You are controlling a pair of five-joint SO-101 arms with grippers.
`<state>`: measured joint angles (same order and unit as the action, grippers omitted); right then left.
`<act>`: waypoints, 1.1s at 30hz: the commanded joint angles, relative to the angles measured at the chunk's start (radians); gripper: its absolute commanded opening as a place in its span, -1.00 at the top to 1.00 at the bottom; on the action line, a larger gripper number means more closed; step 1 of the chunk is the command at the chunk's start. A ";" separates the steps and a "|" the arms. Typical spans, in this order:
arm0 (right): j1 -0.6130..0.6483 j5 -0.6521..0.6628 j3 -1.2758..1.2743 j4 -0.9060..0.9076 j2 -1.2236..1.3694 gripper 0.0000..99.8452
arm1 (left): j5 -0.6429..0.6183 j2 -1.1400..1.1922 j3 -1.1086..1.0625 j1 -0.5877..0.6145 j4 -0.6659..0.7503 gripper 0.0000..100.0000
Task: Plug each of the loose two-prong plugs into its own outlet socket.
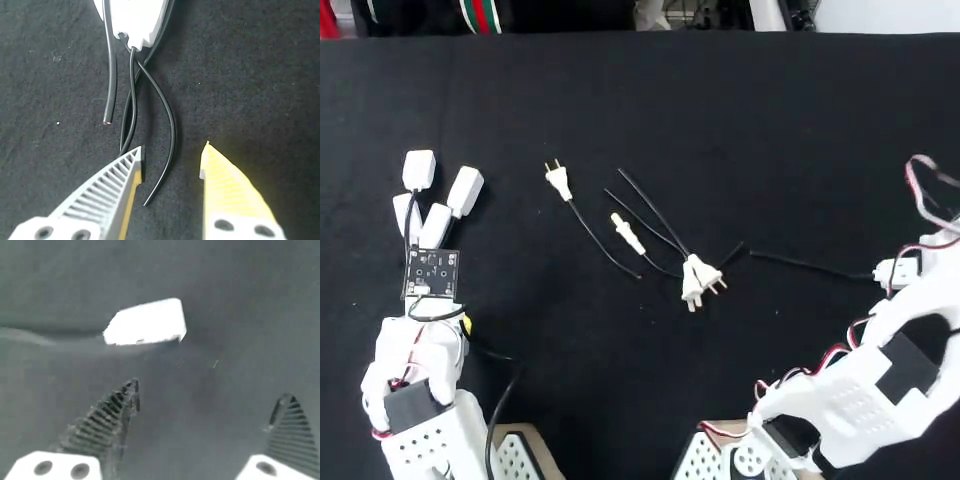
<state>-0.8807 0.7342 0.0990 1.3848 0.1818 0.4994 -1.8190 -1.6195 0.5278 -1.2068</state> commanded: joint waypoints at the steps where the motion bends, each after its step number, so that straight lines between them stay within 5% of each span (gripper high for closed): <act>1: 0.000 -0.006 0.280 0.384 -0.079 0.30 | 0.006 -0.003 0.007 0.002 0.017 0.62; 8: 0.109 -0.005 0.248 0.379 -0.156 0.98 | 0.003 -0.003 0.007 0.004 0.017 0.62; 14: 0.347 -0.015 0.116 0.381 -0.326 0.78 | 0.002 -0.003 0.010 0.010 0.017 0.62; 20: 0.769 -0.141 -0.041 0.373 -0.406 0.70 | 0.000 -0.003 0.010 0.012 0.017 0.62; 26: 1.094 -0.269 -0.084 0.212 -0.257 0.64 | 0.005 -0.003 0.007 0.012 0.015 0.62; 33: 1.252 -0.276 0.012 0.084 0.059 0.64 | 0.008 -0.003 -0.013 0.012 0.020 0.62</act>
<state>0.3099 0.4657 0.0192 1.5305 0.1051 0.4994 -1.8190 -1.6379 0.5278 -1.2068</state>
